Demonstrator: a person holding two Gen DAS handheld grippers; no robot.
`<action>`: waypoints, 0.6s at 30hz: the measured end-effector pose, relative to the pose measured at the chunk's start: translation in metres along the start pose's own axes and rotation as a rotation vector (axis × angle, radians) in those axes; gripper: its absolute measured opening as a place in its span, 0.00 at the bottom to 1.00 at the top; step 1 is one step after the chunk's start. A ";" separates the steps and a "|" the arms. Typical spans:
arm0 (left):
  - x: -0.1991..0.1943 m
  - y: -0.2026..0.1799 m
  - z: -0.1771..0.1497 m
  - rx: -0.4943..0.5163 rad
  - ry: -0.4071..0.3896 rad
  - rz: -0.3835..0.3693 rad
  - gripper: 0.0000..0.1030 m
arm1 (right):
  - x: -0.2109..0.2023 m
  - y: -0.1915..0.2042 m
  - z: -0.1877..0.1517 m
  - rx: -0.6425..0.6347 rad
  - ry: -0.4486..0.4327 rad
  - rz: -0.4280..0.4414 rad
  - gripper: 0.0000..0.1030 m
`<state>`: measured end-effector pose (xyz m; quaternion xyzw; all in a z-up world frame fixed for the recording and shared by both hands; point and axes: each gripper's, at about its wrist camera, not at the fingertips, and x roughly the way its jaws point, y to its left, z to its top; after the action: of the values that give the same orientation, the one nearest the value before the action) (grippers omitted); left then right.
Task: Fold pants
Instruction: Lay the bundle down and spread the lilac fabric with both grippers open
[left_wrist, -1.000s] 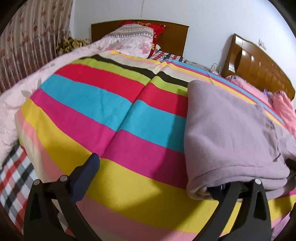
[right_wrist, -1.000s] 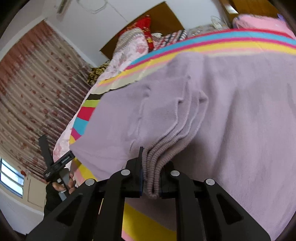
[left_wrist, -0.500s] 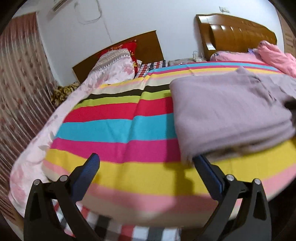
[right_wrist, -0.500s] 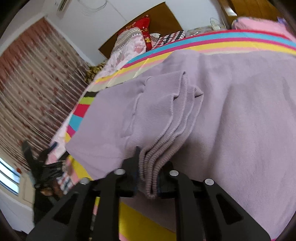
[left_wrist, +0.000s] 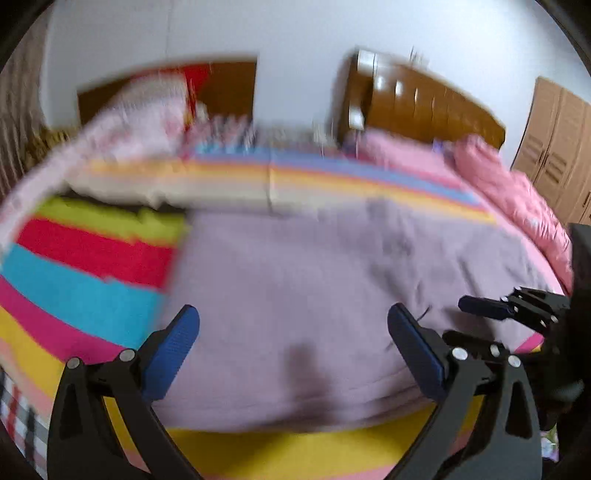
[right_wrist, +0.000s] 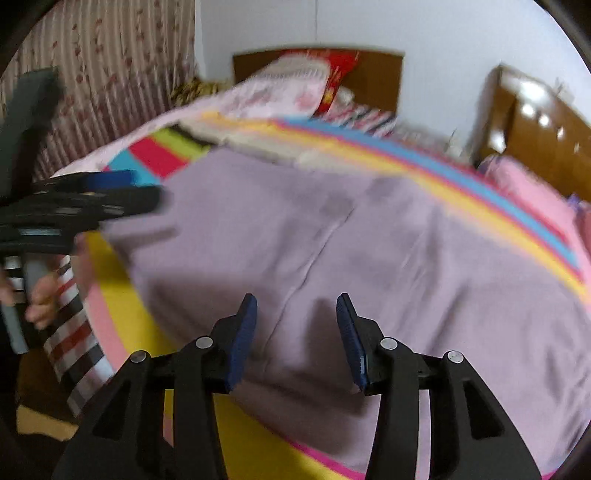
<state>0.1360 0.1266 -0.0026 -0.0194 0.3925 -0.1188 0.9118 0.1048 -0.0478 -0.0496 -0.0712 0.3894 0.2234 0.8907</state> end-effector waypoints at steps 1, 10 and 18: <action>0.019 0.003 -0.005 -0.020 0.071 0.006 0.98 | 0.005 -0.005 -0.006 0.016 0.012 0.029 0.43; 0.001 -0.005 0.042 -0.006 0.017 -0.050 0.98 | -0.011 -0.066 0.025 0.088 -0.039 0.049 0.49; 0.111 0.015 0.098 -0.016 0.250 0.075 0.98 | 0.051 -0.074 0.057 0.020 0.092 0.133 0.51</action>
<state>0.2832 0.1098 -0.0159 0.0028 0.5043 -0.0829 0.8595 0.2068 -0.0793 -0.0506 -0.0465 0.4358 0.2748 0.8558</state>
